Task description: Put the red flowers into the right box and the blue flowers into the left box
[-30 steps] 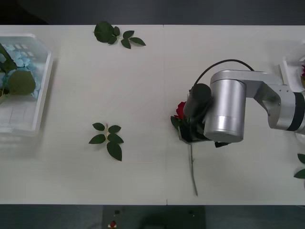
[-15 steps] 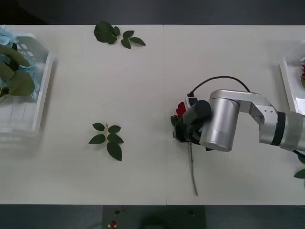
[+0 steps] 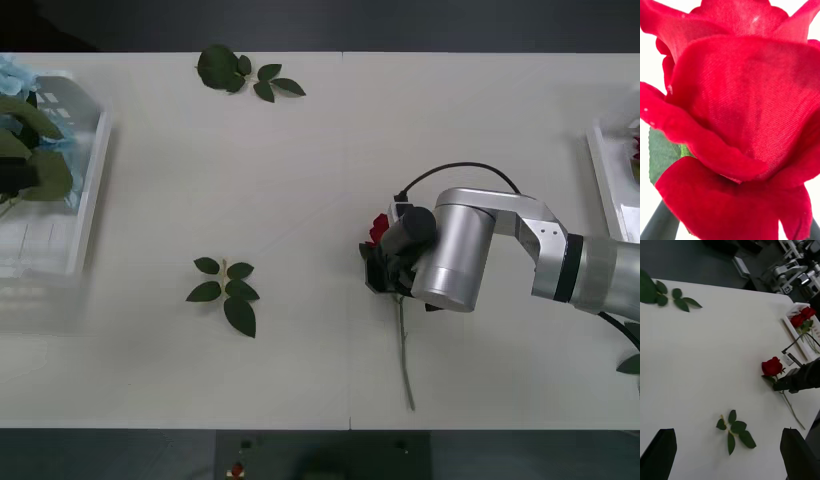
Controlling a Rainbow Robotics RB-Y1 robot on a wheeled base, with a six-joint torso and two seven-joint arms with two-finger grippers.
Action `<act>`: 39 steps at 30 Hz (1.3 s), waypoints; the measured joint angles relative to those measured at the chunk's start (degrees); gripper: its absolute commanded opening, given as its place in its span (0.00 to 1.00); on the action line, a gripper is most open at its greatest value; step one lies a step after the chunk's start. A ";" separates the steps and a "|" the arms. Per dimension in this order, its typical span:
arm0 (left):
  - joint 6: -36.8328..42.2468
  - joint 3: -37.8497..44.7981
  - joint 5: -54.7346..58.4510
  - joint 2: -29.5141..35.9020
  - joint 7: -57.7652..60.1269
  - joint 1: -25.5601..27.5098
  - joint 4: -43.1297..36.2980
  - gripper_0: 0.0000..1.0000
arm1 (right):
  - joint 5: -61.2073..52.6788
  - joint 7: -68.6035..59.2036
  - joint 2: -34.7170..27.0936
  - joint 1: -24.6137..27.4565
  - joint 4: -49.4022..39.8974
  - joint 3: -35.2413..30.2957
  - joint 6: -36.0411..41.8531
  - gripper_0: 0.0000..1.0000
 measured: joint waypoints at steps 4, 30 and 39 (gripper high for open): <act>-5.86 -11.99 3.40 1.38 -7.77 -1.45 -3.15 0.82 | 0.00 0.02 0.00 0.00 0.01 0.00 0.00 0.23; -40.73 -47.85 20.33 14.51 -8.07 -18.56 -23.30 0.94 | -7.60 6.62 -8.60 -8.06 -0.74 -0.01 -1.28 0.00; -41.55 -47.84 21.27 14.51 -8.07 -18.56 -24.36 0.94 | -29.58 37.54 -24.23 -13.17 4.12 -11.24 1.95 0.00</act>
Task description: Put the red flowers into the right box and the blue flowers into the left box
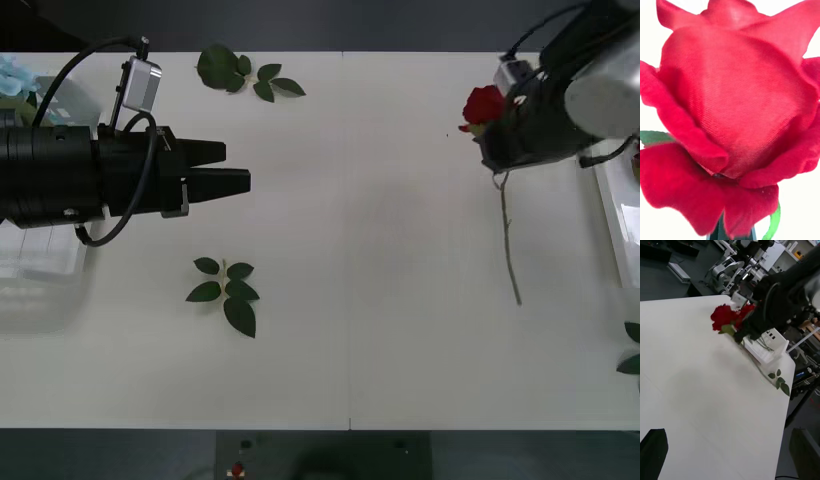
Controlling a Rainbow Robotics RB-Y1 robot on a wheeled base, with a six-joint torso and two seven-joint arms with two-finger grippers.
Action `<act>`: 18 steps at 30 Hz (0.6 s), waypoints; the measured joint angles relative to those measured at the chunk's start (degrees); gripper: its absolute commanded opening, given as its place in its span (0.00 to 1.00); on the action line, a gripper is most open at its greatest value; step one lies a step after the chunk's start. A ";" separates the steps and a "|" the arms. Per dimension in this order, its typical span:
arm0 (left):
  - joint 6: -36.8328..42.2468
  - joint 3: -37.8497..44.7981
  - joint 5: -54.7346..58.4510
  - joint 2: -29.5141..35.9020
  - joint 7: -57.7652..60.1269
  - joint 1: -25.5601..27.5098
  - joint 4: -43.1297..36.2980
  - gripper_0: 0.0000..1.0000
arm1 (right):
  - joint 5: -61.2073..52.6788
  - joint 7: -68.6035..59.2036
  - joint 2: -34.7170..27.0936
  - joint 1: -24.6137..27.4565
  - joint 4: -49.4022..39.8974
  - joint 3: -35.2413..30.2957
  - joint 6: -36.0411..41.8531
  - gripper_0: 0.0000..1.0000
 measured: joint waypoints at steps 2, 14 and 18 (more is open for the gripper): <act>0.00 0.00 0.00 0.00 0.00 0.00 0.01 0.94 | -2.89 6.92 -2.05 0.00 3.32 -3.18 1.63 0.00; 0.00 0.00 0.00 0.00 0.00 0.01 1.02 0.94 | 0.27 33.92 -4.17 0.00 26.36 -9.11 3.44 0.00; 0.00 0.00 0.00 0.00 0.00 0.01 1.04 0.94 | 4.07 38.49 -3.88 0.00 32.51 -9.10 0.29 0.00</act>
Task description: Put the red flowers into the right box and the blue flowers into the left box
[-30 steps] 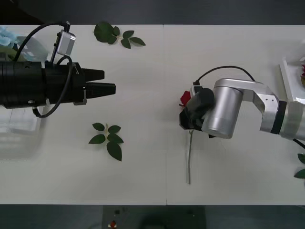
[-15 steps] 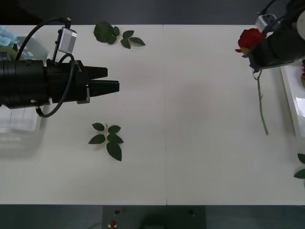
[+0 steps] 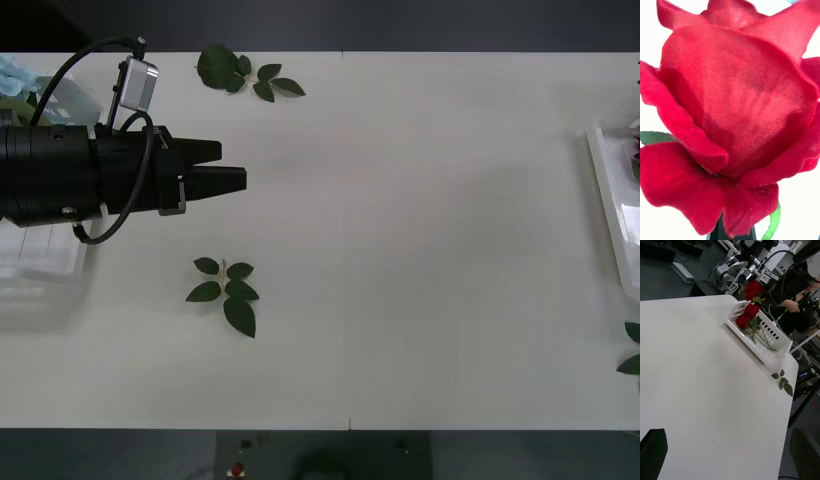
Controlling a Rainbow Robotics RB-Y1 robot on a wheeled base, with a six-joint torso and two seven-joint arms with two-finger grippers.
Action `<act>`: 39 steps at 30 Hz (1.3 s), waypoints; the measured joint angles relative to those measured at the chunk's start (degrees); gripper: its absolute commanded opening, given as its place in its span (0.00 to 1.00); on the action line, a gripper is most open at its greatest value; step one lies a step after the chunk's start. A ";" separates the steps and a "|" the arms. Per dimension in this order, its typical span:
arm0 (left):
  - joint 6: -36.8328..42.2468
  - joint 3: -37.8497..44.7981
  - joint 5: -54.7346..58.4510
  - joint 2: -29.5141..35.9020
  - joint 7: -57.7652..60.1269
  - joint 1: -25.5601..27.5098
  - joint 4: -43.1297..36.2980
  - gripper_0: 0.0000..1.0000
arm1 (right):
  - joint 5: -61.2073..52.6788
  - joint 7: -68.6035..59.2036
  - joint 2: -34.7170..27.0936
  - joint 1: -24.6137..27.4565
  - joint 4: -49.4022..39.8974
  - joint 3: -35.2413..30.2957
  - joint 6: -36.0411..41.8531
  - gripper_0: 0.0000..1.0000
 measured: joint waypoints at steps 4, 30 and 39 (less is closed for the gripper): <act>0.00 0.00 0.00 0.00 0.00 0.00 0.01 0.95 | 3.11 0.28 1.60 0.00 6.69 0.00 -3.62 0.00; 0.00 0.01 0.00 0.00 0.00 0.01 0.03 0.95 | 8.23 0.31 6.57 8.04 18.22 -2.37 -19.50 0.73; 0.00 0.01 0.00 0.00 0.00 0.01 0.03 0.95 | 1.93 0.76 6.34 8.04 17.38 -5.06 -14.88 0.94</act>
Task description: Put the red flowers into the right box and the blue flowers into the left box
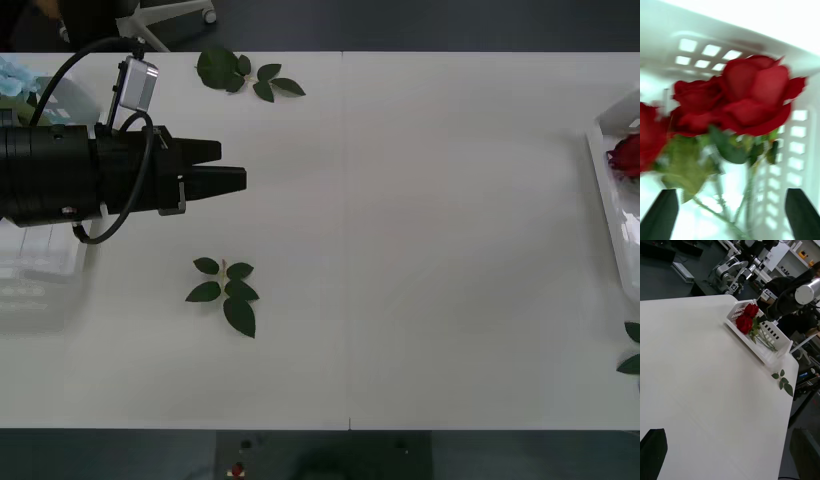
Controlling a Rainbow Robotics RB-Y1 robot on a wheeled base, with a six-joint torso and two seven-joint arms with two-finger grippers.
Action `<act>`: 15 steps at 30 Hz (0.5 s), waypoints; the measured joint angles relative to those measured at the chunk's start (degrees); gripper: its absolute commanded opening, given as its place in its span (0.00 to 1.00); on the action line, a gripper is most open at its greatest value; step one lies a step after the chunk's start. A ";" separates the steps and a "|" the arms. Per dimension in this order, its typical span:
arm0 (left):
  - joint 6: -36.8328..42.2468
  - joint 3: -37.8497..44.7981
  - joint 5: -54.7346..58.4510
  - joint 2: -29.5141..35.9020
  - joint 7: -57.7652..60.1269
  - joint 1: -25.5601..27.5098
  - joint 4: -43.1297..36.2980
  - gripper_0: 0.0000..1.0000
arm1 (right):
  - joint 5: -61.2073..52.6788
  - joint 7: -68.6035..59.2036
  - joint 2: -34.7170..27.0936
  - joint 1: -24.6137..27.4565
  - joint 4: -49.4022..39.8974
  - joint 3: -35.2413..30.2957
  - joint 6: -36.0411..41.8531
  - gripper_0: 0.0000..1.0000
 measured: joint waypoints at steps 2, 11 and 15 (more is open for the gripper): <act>0.00 0.00 0.00 0.00 0.00 0.00 0.00 0.94 | -3.24 1.44 -0.86 0.00 -2.52 -1.53 2.26 0.95; 0.00 0.00 0.00 0.00 0.00 0.00 0.03 0.95 | -18.65 2.80 -7.86 0.00 -23.78 -1.16 10.24 0.98; 0.00 0.00 0.00 0.00 0.00 0.00 0.04 0.95 | -26.96 2.89 -9.08 0.00 -32.05 -1.05 11.65 0.98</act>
